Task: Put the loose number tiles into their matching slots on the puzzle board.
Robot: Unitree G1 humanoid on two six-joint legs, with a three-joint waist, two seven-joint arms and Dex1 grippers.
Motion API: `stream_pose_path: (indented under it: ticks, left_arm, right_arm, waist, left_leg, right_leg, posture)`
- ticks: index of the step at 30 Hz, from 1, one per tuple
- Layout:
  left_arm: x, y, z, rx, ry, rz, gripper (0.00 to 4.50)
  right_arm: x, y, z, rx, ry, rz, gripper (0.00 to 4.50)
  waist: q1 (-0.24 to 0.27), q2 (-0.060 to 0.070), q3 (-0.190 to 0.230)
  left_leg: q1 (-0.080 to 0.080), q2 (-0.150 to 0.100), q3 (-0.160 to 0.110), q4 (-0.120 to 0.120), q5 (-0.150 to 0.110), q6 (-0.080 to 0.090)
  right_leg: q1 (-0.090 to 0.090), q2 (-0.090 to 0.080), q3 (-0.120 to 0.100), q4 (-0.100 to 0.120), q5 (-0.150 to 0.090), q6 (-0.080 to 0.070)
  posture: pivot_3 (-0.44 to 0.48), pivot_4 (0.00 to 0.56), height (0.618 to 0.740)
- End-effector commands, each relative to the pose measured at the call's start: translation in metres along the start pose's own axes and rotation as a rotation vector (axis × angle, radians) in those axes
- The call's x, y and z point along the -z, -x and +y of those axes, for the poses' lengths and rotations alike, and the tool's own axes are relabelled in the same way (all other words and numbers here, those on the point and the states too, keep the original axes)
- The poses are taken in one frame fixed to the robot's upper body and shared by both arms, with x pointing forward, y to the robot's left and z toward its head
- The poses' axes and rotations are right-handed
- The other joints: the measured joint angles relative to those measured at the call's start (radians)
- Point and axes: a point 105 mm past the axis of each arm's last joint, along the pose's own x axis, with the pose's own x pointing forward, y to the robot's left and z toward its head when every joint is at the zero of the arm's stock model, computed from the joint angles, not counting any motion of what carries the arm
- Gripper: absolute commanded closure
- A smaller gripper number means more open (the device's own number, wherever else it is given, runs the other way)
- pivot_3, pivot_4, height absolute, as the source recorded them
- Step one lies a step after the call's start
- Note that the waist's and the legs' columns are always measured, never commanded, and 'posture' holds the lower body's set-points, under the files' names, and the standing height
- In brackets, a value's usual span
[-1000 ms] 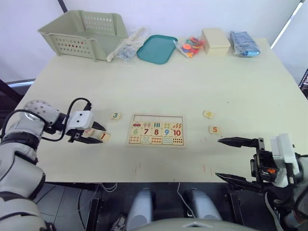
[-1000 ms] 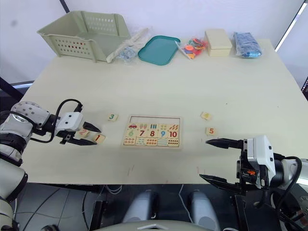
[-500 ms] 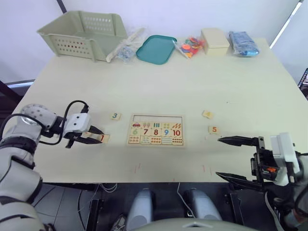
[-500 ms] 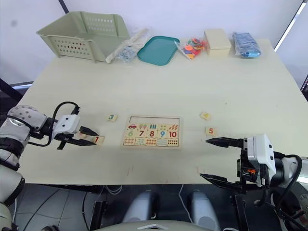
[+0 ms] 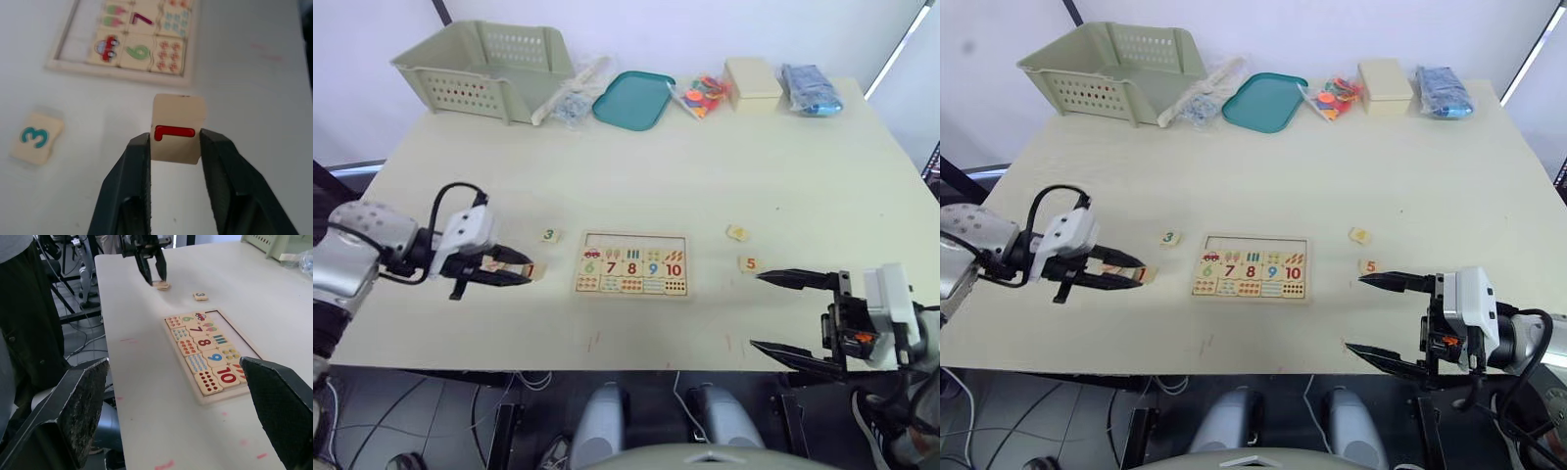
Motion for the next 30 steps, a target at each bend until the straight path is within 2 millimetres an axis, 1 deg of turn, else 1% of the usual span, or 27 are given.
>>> stream_pose_path:
  ticks: [1, 3, 5, 8, 11, 12, 13, 14, 16, 18, 22, 27, 30]
  left_arm:
    - [-0.028, 0.01, 0.009, -0.071, -0.052, 0.064, 3.54]
    - [-0.032, 0.01, 0.012, -0.073, -0.031, 0.11, 3.54]
    - [-0.044, 0.01, 0.011, -0.032, -0.023, 0.115, 3.54]
    - [-0.048, 0.007, 0.014, -0.016, -0.05, 0.195, 3.54]
    - [-0.057, -0.001, 0.018, -0.013, -0.067, 0.24, 3.54]
    - [-0.057, -0.001, 0.019, -0.013, -0.077, 0.257, 3.54]
    - [-0.059, -0.003, 0.018, 0.004, -0.106, 0.302, 3.54]
    - [-0.064, -0.005, 0.018, 0.014, -0.13, 0.31, 3.54]
    - [-0.067, -0.006, 0.02, 0.023, -0.104, 0.372, 3.54]
    - [-0.07, -0.011, 0.026, 0.011, -0.081, 0.411, 3.54]
    - [-0.075, -0.024, 0.032, 0.014, -0.071, 0.468, 3.54]
    - [-0.076, -0.037, 0.046, -0.021, -0.071, 0.503, 3.54]
    - [-0.078, -0.044, 0.058, -0.062, -0.067, 0.509, 3.54]
  right_arm:
    - [-0.009, 0.001, 0.0, 0.012, 0.042, -0.027, 0.0]
    - [-0.01, 0.0, 0.001, 0.019, 0.046, -0.029, 0.0]
    - [-0.013, -0.001, 0.003, 0.028, 0.055, -0.031, 0.0]
    - [-0.018, -0.002, 0.005, 0.039, 0.064, -0.034, 0.0]
    - [-0.021, 0.0, 0.007, 0.054, 0.073, -0.034, 0.0]
    - [-0.022, -0.002, 0.008, 0.055, 0.075, -0.034, 0.0]
    - [-0.023, -0.001, 0.009, 0.061, 0.077, -0.034, 0.0]
    - [-0.024, -0.002, 0.01, 0.065, 0.08, -0.035, 0.0]
    - [-0.027, -0.002, 0.01, 0.077, 0.088, -0.04, 0.0]
    - [-0.028, -0.001, 0.01, 0.09, 0.094, -0.041, 0.0]
    - [-0.033, 0.0, 0.012, 0.117, 0.111, -0.052, 0.0]
    - [-0.034, 0.001, 0.011, 0.138, 0.125, -0.052, 0.0]
    - [-0.036, 0.001, 0.011, 0.152, 0.131, -0.057, 0.0]
  waist:
    - [0.001, 0.0, 0.0]
    - [-0.002, 0.0, 0.0]
    - [-0.006, 0.0, 0.0]
    - [-0.004, 0.0, 0.0]
    - [-0.001, 0.0, 0.0]
    - [-0.001, 0.0, 0.0]
    - [-0.001, 0.0, 0.0]
    - [-0.001, 0.0, 0.0]
    - [-0.001, 0.0, 0.001]
    - [-0.001, 0.0, 0.0]
    - [0.003, 0.0, 0.001]
    - [0.002, 0.0, 0.001]
    - [0.002, 0.0, 0.001]
  left_leg:
    - [0.0, 0.0, 0.0, 0.0, 0.0, 0.0]
    - [0.0, 0.0, 0.0, 0.0, 0.0, 0.0]
    - [0.001, 0.0, 0.0, 0.0, 0.0, 0.0]
    - [0.0, 0.0, 0.0, 0.0, 0.0, 0.0]
    - [0.0, 0.0, 0.0, 0.0, 0.0, 0.0]
    - [0.0, 0.0, 0.0, 0.0, 0.0, 0.0]
    - [0.0, 0.0, 0.0, 0.0, 0.0, 0.0]
    - [0.0, 0.0, 0.0, 0.0, 0.0, 0.0]
    - [0.0, 0.0, 0.0, 0.0, 0.0, 0.0]
    - [0.0, 0.0, 0.0, 0.0, 0.0, 0.0]
    - [0.0, 0.0, -0.001, 0.0, 0.0, 0.0]
    - [0.0, 0.0, -0.001, 0.0, 0.0, 0.0]
    - [0.0, 0.0, -0.002, 0.001, 0.0, 0.0]
  right_leg:
    - [0.0, 0.0, 0.0, 0.0, 0.0, 0.0]
    - [0.0, 0.001, 0.0, 0.0, 0.0, 0.0]
    - [0.0, 0.001, 0.001, 0.0, 0.0, 0.0]
    - [0.0, 0.002, 0.001, 0.0, 0.0, 0.0]
    - [0.0, 0.002, 0.001, 0.0, 0.0, 0.0]
    - [0.0, 0.002, 0.001, 0.0, 0.0, 0.0]
    - [0.0, 0.002, 0.001, 0.0, 0.0, 0.0]
    - [0.0, 0.002, 0.001, 0.0, 0.0, 0.0]
    - [0.0, 0.002, 0.001, 0.0, 0.0, 0.0]
    - [0.0, 0.002, 0.002, -0.001, 0.0, 0.0]
    - [0.0, 0.002, 0.002, 0.0, 0.0, 0.0]
    - [0.0, 0.003, 0.002, 0.0, 0.0, 0.0]
    - [0.0, 0.003, 0.002, 0.0, 0.0, 0.0]
  posture:
    - [0.0, 0.15, 0.74]
    - [0.0, 0.15, 0.74]
    - [0.0, 0.15, 0.74]
    - [0.0, 0.15, 0.74]
    - [0.0, 0.15, 0.74]
    - [0.0, 0.15, 0.74]
    - [0.0, 0.15, 0.74]
    - [0.0, 0.15, 0.74]
    - [0.0, 0.15, 0.74]
    - [0.0, 0.15, 0.74]
    - [0.0, 0.15, 0.74]
    - [0.0, 0.15, 0.74]
    - [0.0, 0.15, 0.74]
